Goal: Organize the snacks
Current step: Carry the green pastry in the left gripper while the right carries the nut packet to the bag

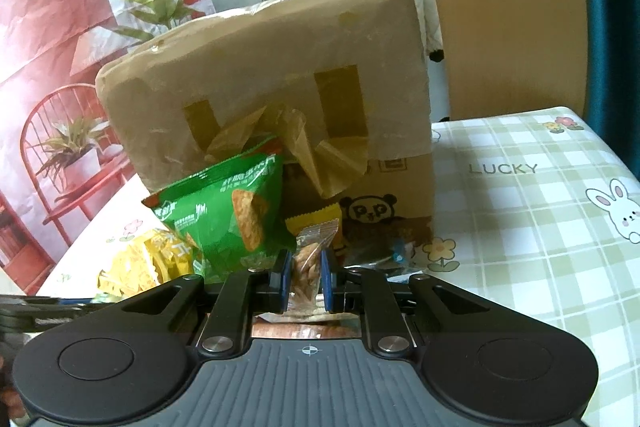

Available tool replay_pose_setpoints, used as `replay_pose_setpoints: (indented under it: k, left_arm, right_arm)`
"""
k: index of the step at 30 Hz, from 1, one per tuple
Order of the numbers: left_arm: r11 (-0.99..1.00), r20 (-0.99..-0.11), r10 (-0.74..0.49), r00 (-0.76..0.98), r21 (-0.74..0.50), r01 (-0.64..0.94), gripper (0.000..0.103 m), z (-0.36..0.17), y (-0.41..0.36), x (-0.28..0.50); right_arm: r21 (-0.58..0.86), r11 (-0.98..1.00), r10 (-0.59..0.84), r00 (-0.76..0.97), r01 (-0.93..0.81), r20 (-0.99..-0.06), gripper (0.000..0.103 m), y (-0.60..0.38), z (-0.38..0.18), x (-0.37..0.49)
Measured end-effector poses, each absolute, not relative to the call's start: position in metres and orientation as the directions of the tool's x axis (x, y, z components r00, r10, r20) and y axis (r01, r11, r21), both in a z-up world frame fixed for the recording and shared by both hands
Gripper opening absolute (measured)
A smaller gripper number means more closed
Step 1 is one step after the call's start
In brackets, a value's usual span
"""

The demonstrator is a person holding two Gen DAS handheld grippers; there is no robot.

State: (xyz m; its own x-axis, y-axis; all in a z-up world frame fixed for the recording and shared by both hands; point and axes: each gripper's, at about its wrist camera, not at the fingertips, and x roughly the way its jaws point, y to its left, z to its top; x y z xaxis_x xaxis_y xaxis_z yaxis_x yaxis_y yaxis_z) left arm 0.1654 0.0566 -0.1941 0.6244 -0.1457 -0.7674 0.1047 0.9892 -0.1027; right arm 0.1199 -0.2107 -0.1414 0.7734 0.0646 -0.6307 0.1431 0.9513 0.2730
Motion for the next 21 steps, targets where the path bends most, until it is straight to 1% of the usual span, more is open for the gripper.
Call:
replay_pose_setpoints:
  k: [4, 9, 15, 21]
  left_arm:
    - [0.992, -0.728, -0.128, 0.673, -0.109, 0.07, 0.04, -0.17, 0.067, 0.157]
    - [0.989, -0.65, -0.134, 0.748, -0.13, 0.064, 0.04, -0.13, 0.069, 0.154]
    - [0.98, -0.541, -0.197, 0.818, -0.125, 0.153, 0.04, -0.081, 0.042, 0.166]
    - [0.959, -0.447, -0.283, 0.848, -0.121, 0.256, 0.04, -0.042, 0.008, 0.192]
  right_arm:
    - [0.283, 0.95, 0.073, 0.784, 0.134, -0.616, 0.014, -0.21, -0.137, 0.12]
    - [0.294, 0.949, 0.084, 0.803, 0.117, -0.591, 0.014, -0.208, -0.126, 0.118]
    - [0.308, 0.947, 0.09, 0.847, 0.09, -0.525, 0.014, -0.209, -0.096, 0.115]
    - [0.289, 0.956, 0.079, 0.9, 0.053, -0.428, 0.014, -0.221, -0.048, 0.126]
